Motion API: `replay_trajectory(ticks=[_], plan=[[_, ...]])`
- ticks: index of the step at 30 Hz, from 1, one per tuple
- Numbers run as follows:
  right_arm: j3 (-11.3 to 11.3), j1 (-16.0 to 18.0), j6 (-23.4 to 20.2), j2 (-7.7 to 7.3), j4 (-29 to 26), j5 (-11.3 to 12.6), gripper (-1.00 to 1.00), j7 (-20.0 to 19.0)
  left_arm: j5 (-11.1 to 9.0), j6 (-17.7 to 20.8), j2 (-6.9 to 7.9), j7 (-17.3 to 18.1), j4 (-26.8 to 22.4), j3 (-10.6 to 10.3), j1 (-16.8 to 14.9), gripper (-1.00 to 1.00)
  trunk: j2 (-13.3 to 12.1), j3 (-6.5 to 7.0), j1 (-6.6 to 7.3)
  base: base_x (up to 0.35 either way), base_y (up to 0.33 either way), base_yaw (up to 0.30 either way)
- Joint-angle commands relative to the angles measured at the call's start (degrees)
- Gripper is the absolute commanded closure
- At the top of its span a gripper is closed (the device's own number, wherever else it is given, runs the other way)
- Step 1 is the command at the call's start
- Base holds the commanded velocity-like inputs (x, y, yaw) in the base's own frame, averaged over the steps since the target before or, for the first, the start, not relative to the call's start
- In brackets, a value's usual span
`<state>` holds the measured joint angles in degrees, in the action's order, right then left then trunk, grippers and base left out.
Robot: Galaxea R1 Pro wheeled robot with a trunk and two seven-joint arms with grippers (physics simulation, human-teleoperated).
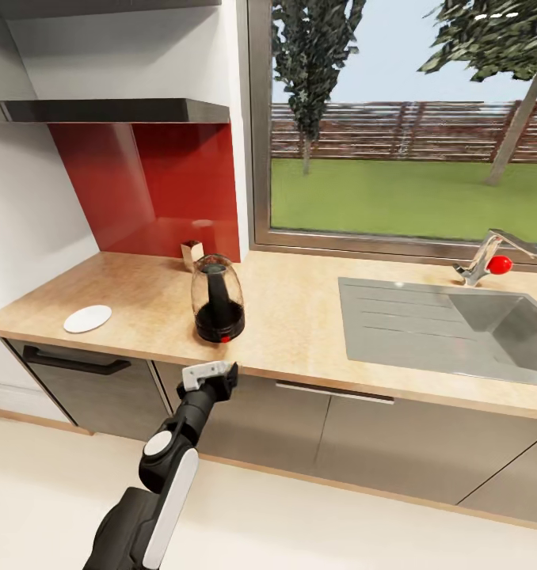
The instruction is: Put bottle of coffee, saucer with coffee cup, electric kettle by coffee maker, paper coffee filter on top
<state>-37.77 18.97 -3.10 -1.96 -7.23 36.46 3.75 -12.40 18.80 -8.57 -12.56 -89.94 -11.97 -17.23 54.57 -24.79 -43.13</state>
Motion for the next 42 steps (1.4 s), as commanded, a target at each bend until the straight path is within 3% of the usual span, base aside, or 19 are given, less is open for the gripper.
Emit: replay_trajectory(ticks=[1, 8, 12, 17, 33, 36, 42], plan=[[-0.49, -0.02, -0.33, -0.07, -0.18, 0.38, -1.00, 0.33, -0.61, 0.33, -0.06, -1.98, -0.08, -0.08, -0.09, -1.00, 0.04, -0.06, 0.00, 0.000, 0.000, 0.000], [-0.54, -0.02, -0.33, -0.09, -0.15, 0.37, -1.00, 0.32, -0.53, 0.49, -0.11, -3.44, -0.11, -0.10, -0.30, -1.00, 0.04, -0.06, 0.00, 0.000, 0.000, 0.000], [-0.55, -0.01, -0.33, -0.06, -0.15, 0.38, -1.00, 0.30, -0.52, 0.58, -0.12, -3.51, -0.13, -0.09, -3.44, -1.00, 0.04, -0.06, 0.00, 0.000, 0.000, 0.000], [-0.54, -0.01, -0.33, -0.06, -0.15, 0.37, -1.00, 0.30, -0.52, 0.56, -0.13, -3.53, -0.42, -0.12, -4.92, -1.00, 0.04, -0.06, 0.00, 0.000, 0.000, 0.000], [-0.52, 0.00, -0.33, -0.06, -0.15, 0.37, -1.00, 0.30, -0.34, 0.44, -0.04, -3.61, -0.58, -0.18, -5.18, -1.00, 0.04, -0.06, 0.00, 0.032, 0.000, 0.000], [-0.49, 0.00, -0.33, -0.06, -0.15, 0.37, -1.00, 0.30, -0.34, 0.44, -0.04, -3.63, -0.57, -0.52, -5.18, -1.00, 0.04, -0.06, 0.00, 0.011, 0.000, 0.000], [-0.53, 0.00, -0.33, -0.06, -0.15, 0.36, -1.00, 0.30, -0.28, 0.42, 0.03, -5.02, -0.51, -3.52, -5.18, -1.00, 0.04, -0.06, 0.00, 0.123, -0.094, 0.000]])
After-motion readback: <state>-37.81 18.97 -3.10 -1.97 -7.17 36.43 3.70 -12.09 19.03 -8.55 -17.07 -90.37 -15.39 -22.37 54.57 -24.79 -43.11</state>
